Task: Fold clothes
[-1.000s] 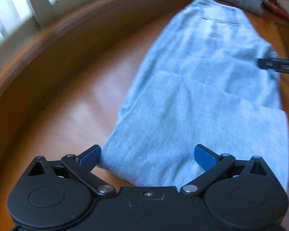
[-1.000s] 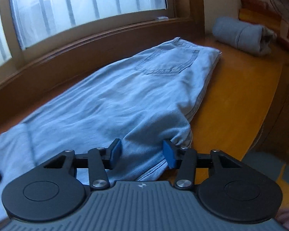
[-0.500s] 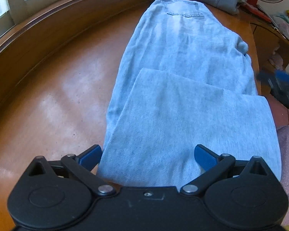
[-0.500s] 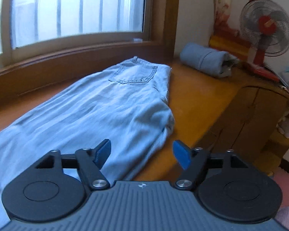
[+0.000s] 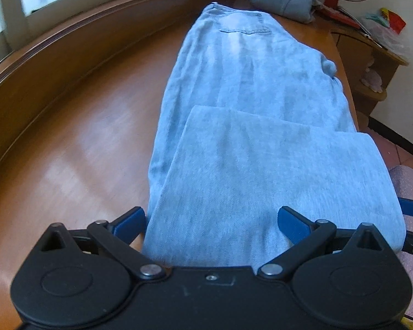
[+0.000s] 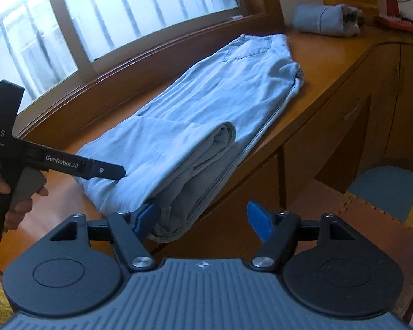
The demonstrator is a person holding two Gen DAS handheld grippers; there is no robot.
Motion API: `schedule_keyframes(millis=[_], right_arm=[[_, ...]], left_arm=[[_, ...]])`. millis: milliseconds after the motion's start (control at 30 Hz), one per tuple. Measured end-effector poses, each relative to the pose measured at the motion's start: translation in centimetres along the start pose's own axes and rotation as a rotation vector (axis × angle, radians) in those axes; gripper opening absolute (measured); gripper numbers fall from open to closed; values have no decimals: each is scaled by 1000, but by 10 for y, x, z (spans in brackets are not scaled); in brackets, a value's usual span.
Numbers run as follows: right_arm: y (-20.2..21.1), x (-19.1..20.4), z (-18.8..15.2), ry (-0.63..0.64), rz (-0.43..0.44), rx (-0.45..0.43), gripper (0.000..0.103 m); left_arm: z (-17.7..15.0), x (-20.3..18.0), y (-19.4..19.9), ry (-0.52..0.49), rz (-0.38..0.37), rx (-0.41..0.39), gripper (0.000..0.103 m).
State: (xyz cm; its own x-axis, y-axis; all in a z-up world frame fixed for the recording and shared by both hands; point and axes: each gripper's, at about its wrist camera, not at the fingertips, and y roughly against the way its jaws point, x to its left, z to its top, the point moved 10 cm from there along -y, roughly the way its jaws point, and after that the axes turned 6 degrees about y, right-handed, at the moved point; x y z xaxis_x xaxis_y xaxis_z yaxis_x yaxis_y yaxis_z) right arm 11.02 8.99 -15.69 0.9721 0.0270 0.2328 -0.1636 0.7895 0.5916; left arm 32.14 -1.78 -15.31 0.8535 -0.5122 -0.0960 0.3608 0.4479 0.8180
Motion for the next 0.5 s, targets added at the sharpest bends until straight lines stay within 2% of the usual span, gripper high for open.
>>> schedule_keyframes(millis=[100,267,400,500], right_arm=[[4,6,1,43,22,5,74],[7,5,1,1,71,34,74],[14,6,2,34,41,7,74],[23,9,12,73,-5,-59,74]], left_arm=[[-5,3,5,13,7,-8,103],[-10,7,15,12,14,-14,103],[-7,10,23,22,32,-30,103],[2,19,33,51,48,-80,103]])
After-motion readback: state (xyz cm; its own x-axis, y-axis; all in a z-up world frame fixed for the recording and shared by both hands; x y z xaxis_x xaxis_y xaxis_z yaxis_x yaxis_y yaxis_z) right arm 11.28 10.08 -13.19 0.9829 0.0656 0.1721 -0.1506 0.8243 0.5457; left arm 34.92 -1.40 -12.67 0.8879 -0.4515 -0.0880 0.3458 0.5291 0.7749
